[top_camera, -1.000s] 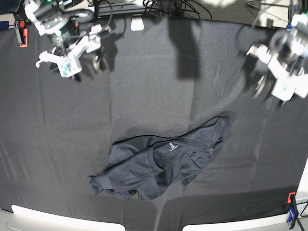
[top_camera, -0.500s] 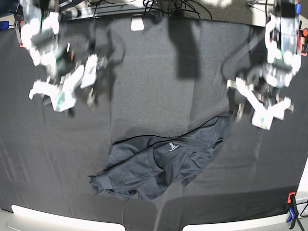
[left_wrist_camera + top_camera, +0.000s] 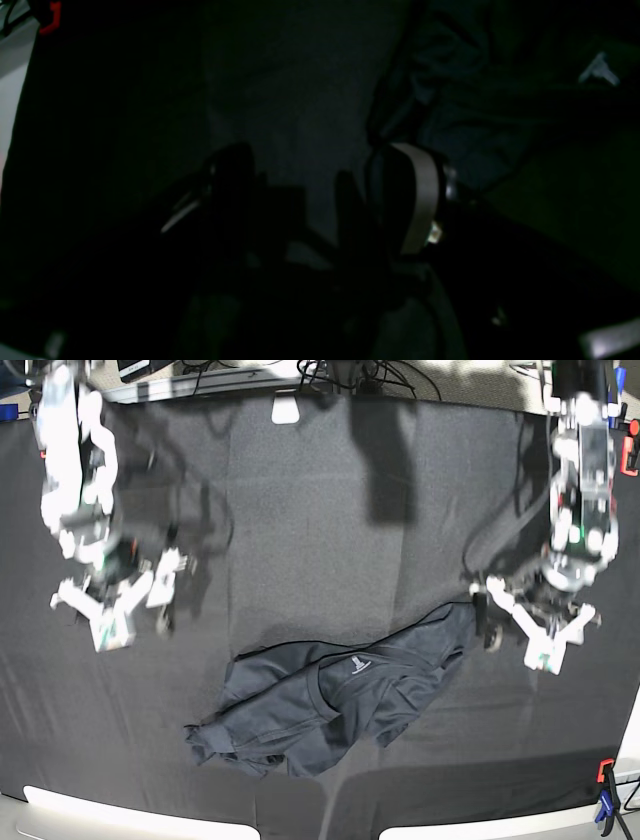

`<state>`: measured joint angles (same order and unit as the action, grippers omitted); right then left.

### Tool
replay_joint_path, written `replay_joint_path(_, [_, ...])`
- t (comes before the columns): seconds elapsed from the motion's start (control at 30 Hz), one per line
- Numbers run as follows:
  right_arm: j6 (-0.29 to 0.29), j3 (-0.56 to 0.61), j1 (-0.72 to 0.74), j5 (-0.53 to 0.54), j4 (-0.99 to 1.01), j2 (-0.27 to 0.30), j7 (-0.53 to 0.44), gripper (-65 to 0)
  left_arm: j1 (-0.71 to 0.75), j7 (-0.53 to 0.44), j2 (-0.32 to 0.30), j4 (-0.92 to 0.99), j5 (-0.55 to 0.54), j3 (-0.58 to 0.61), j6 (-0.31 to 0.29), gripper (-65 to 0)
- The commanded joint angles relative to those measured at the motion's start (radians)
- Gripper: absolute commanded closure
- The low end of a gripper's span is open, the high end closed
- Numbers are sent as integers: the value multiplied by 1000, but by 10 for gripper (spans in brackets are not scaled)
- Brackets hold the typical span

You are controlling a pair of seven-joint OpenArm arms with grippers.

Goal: Layout the t-shirt on the table in an organized manner, then fold the t-shirt properly
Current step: 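Lower both grippers from rest toward the crumpled navy t-shirt, then grasp the shirt edge nearest the left gripper with the left gripper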

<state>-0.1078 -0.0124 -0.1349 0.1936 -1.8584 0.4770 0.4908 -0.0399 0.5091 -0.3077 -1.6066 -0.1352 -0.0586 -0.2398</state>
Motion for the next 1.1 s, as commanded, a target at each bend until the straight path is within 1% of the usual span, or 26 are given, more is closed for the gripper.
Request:
replay_joint_path(0.0, [3,-7,28,1,-9,13,-31,-349,-27,-23,-8,-8,-8,-4,0,-380])
replay_joint_path(0.07, [3,-7,54,2,-4,13,-34,-349,-30,-36,-8,3,-26,-4,0,-380])
replay_joint_path(0.17, [3,-7,86,14,5,5,-50,-349,-26,-61,-4,16,-80,-4,-3,-380])
replay_joint_path(0.2, [2,-7,95,25,9,-3,-56,-349,-27,-62,0,20,-87,-4,-19,-380])
replay_joint_path(0.3, [2,-7,119,27,35,-32,-56,-349,-27,-60,26,23,-85,-4,-93,-380])
replay_joint_path(0.33, [2,-7,124,27,47,-40,-56,-349,-27,-58,36,24,-77,-4,-106,-380])
replay_joint_path(0.43, [1,-7,137,27,86,-57,-53,-349,-36,-24,74,41,-47,-4,-105,-380])
replay_joint_path(0.63, [-2,-7,138,27,100,-59,-45,-349,-90,48,100,149,-49,-4,-106,-380])
replay_joint_path(0.77, [-5,-7,138,27,100,-59,-45,-349,-102,49,111,180,-50,-4,-156,-380])
replay_joint_path(0.8, [-8,-7,138,27,100,-59,-45,-349,-101,49,115,180,-50,-3,-162,-376])
replay_joint_path(0.93, [-29,-7,140,27,100,-59,-45,-349,-105,52,119,198,-49,39,-165,-297])
replay_joint_path(1.07, [-31,-7,140,27,100,-59,-42,-349,-113,52,119,214,-49,70,-160,-288])
